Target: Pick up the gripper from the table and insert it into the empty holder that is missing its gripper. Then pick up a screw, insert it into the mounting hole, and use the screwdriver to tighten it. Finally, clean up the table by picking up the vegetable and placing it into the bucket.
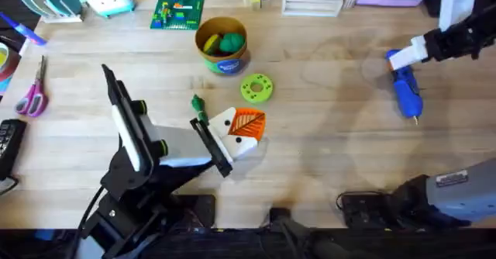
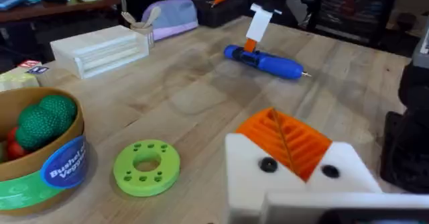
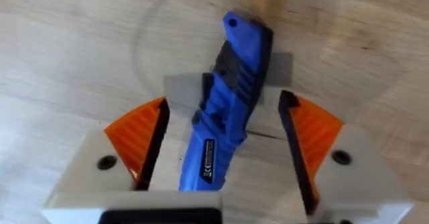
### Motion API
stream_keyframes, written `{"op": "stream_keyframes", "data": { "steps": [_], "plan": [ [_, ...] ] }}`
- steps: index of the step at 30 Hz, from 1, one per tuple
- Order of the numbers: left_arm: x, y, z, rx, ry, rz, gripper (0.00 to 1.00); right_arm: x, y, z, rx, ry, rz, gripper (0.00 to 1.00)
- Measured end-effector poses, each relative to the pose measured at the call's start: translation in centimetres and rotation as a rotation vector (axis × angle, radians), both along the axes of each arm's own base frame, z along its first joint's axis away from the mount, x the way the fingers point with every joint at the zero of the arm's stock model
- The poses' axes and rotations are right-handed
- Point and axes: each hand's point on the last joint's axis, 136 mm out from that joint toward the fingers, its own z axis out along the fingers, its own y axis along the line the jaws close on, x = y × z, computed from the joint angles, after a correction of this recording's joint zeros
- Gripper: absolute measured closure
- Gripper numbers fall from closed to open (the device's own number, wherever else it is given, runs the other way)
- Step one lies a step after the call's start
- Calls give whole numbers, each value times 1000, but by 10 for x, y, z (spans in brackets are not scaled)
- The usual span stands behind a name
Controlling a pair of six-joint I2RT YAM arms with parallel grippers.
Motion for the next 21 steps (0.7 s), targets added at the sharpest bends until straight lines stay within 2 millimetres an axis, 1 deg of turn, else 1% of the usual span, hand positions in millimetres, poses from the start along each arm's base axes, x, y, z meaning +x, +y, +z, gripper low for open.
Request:
{"op": "stream_keyframes", "data": {
  "steps": [6,15,21],
  "plan": [
    [0,0,0,0,0,0,992,7,-8,-10,-29,-1,-5,10],
    [0,0,0,0,0,0,992,3,-8,-44,10,93,-63,10],
    [0,0,0,0,0,0,992,7,-10,-46,5,81,-80,10]
  ]
}}
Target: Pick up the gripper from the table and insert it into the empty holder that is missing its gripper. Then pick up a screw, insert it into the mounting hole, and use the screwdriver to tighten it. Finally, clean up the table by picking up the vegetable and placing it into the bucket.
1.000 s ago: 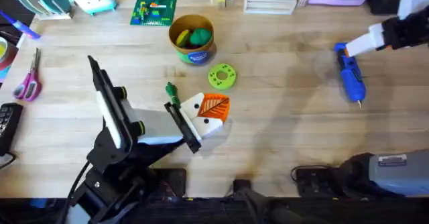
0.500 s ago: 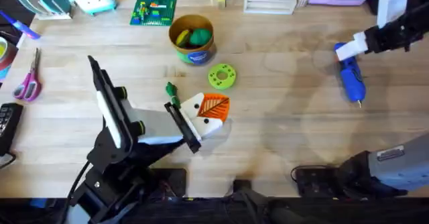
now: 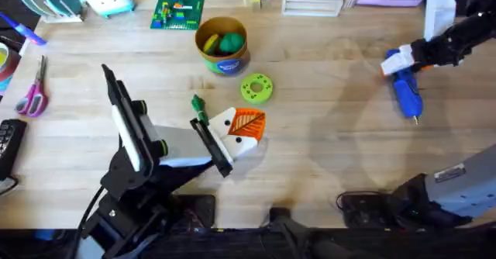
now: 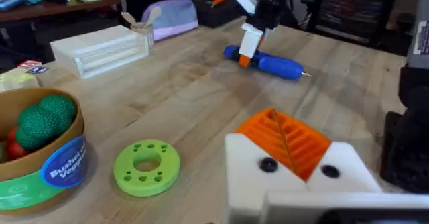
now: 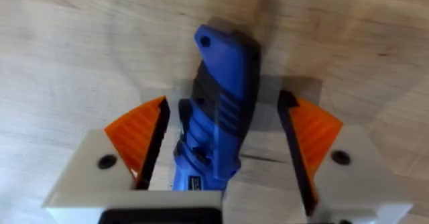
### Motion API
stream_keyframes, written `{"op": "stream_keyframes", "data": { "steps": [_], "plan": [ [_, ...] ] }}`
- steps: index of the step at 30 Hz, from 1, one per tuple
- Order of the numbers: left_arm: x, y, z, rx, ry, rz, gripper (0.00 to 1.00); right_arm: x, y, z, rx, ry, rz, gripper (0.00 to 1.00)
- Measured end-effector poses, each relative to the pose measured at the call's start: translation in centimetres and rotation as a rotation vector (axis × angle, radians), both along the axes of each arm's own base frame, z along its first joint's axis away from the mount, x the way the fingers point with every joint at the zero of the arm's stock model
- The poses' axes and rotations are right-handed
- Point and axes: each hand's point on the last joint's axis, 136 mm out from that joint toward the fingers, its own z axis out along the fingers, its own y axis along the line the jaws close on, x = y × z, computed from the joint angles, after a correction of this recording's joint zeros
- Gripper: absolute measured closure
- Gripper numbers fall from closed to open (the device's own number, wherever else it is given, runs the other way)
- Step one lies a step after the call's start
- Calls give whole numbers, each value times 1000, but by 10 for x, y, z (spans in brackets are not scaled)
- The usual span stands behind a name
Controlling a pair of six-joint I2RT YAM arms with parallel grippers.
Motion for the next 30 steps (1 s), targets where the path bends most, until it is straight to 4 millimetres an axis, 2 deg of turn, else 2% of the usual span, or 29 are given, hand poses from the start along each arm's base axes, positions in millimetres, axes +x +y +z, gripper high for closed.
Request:
{"op": "stream_keyframes", "data": {
  "steps": [5,10,14,19,22,23,24,30],
  "plan": [
    [0,0,0,0,0,0,992,3,-1,0,-5,-12,0,58],
    [0,0,0,0,0,0,992,3,1,-2,-2,-6,3,233],
    [0,0,0,0,0,0,992,5,2,-3,-18,-4,11,331],
    [0,0,0,0,0,0,992,7,6,-4,-22,-5,23,620],
    [0,0,0,0,0,0,992,8,6,-4,-24,-8,26,819],
    [0,0,0,0,0,0,992,9,5,-4,-26,-9,26,921],
    [0,0,0,0,0,0,992,9,5,-4,-28,-10,23,970],
    [0,0,0,0,0,0,992,-3,11,-2,0,49,28,973]
  ]
}}
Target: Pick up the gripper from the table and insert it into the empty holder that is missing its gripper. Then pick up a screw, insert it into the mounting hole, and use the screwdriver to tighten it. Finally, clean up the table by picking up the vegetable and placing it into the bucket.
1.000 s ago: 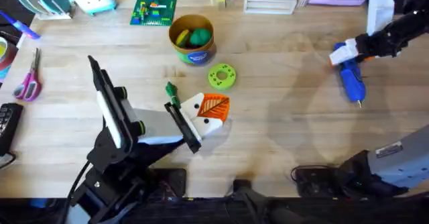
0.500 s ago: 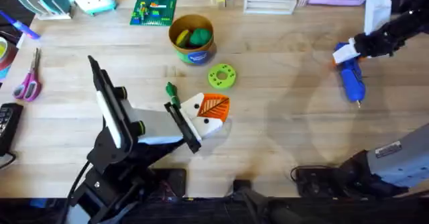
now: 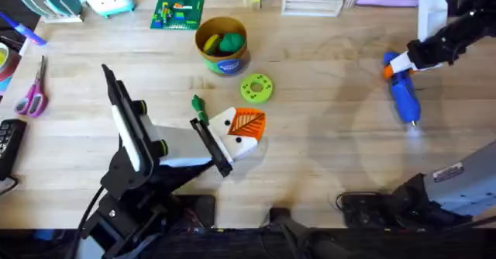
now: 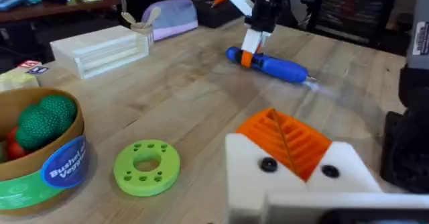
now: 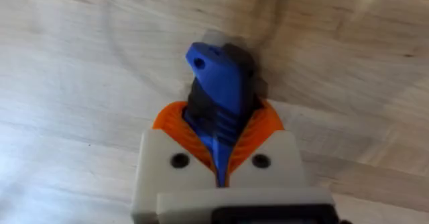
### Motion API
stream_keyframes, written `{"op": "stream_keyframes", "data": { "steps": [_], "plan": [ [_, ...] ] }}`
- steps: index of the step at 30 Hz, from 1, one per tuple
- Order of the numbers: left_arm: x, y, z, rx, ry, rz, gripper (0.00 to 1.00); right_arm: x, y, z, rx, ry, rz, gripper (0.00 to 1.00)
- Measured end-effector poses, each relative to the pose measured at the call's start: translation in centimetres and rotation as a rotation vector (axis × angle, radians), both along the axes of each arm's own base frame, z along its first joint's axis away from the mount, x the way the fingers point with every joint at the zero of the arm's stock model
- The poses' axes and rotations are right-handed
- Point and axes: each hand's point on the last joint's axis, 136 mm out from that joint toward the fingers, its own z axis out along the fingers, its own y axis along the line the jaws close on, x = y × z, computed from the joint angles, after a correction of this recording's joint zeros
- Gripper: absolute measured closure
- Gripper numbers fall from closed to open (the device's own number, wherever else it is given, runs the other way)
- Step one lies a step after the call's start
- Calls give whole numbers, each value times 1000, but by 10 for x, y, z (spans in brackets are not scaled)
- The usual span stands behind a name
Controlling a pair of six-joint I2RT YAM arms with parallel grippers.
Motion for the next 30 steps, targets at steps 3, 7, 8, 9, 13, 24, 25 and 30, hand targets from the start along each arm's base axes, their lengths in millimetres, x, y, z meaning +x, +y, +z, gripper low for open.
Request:
{"op": "stream_keyframes", "data": {
  "steps": [3,7,8,9,13,24,25,30],
  "plan": [
    [0,0,0,0,0,0,992,2,1,8,4,5,3,974],
    [0,0,0,0,0,0,992,17,-4,29,-9,-51,-9,974],
    [0,0,0,0,0,0,992,21,-4,37,-10,-74,-14,974],
    [0,0,0,0,0,0,992,24,-4,46,-10,-99,-20,974],
    [0,0,0,0,0,0,992,31,0,91,-12,-219,-59,974],
    [0,0,0,0,0,0,992,9,34,237,14,-618,-78,974],
    [0,0,0,0,0,0,992,5,39,248,24,-650,-76,974],
    [0,0,0,0,0,0,992,-21,63,291,89,-771,-70,974]
  ]
}}
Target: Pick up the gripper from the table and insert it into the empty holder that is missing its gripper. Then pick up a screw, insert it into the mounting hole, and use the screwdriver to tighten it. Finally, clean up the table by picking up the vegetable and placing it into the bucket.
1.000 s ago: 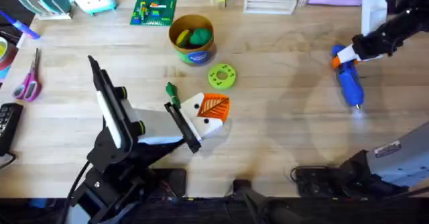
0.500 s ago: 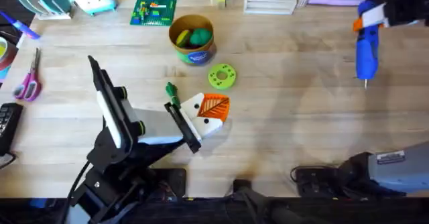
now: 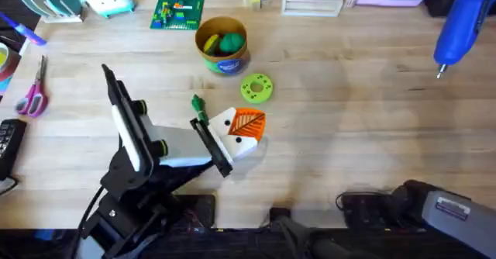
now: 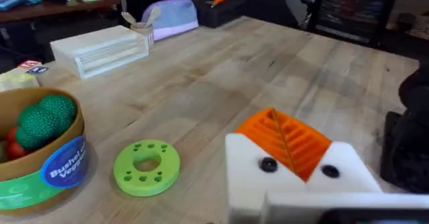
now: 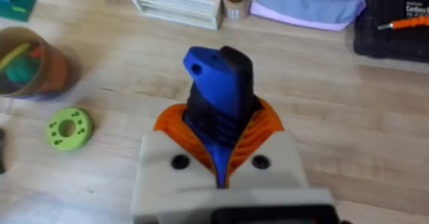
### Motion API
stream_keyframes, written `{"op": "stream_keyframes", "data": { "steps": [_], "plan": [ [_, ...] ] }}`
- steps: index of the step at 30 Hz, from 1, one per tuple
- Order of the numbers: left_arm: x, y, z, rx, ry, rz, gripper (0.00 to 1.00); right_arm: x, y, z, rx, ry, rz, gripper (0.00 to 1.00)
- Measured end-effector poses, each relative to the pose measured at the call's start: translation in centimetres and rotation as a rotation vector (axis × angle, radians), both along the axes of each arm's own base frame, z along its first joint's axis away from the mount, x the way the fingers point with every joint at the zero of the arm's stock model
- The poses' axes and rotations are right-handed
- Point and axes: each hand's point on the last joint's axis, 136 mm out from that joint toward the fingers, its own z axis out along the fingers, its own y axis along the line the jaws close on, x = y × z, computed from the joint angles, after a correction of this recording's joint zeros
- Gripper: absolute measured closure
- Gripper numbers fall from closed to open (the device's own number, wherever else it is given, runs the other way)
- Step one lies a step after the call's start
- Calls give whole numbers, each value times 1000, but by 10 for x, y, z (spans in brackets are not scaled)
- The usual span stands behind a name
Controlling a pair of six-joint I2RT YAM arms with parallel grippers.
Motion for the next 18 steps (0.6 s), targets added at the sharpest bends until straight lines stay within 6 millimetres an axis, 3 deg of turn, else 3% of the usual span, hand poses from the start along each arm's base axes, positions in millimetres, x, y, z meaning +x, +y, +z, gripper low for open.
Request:
{"op": "stream_keyframes", "data": {
  "steps": [2,6,10,18],
  "plan": [
    [0,0,0,0,0,0,992,-13,12,7,24,-36,24,974],
    [0,0,0,0,0,0,992,-39,39,-2,94,-60,79,974],
    [0,0,0,0,0,0,992,-44,74,-4,165,-170,185,974],
    [0,0,0,0,0,-1,992,-64,185,20,343,-404,549,974]
  ]
}}
